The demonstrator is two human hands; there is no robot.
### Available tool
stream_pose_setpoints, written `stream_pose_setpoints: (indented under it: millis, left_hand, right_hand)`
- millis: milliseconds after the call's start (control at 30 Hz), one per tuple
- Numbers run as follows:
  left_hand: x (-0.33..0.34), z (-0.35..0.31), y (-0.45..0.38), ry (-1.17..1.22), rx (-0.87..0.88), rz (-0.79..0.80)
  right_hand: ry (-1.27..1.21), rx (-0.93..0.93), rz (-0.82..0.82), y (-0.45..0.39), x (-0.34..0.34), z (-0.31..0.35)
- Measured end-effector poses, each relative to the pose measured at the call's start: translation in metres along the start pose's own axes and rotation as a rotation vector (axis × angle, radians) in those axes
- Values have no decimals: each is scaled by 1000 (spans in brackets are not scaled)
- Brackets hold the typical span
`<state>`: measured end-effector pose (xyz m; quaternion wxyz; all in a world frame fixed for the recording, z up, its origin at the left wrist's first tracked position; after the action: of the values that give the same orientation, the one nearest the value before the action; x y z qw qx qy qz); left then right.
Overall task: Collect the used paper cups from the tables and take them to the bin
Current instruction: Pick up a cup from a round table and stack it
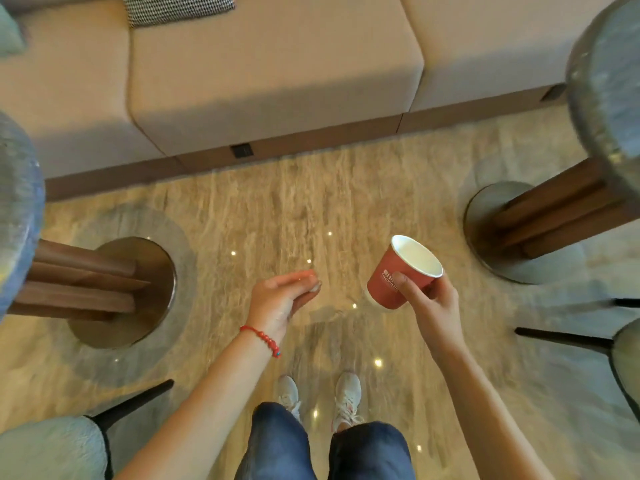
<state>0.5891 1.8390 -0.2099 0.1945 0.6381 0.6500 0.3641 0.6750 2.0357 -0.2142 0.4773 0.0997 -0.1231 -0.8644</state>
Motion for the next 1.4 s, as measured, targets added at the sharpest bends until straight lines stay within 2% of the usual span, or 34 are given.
stream_pose_setpoints:
  millis: [167,433,567,800,1000,1200,1400]
  left_hand:
    - [38,-14,32,15,69,60]
    - [108,-18,34,-67,73,197]
    - [136,-28,13,-128,72,258]
    - [198,-67,-41,-247,12,373]
    - [265,-105,-76,-375,0,529]
    - [337,-92,-84,-476,-62,663]
    - [418,-53,-83,-554,-86,758]
  right_hand:
    - [-28,-27,-45,13,-39,31]
    - [-67,-51,-222,8,-80,51]
    - [-68,-42,-316,-9,-90,54]
    - [-147,-33,-578,-50,-96,67]
    - [-182,-53,-738,-82,-100,87]
    - [-186,-49,-884,-94,-132,94]
    - [-188,-37,-1013,-107,-197,91]
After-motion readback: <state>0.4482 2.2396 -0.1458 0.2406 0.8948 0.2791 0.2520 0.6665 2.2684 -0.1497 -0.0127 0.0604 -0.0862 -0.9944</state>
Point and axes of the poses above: each hand's wrist, its own y-axis away from the middle knuckle, its own x-axis out of the palm, z = x × y, the point moved 2 cm from there along -y, towards the middle knuckle, and after that the axes turned 3 degrees about y, right-handed, at the moved point
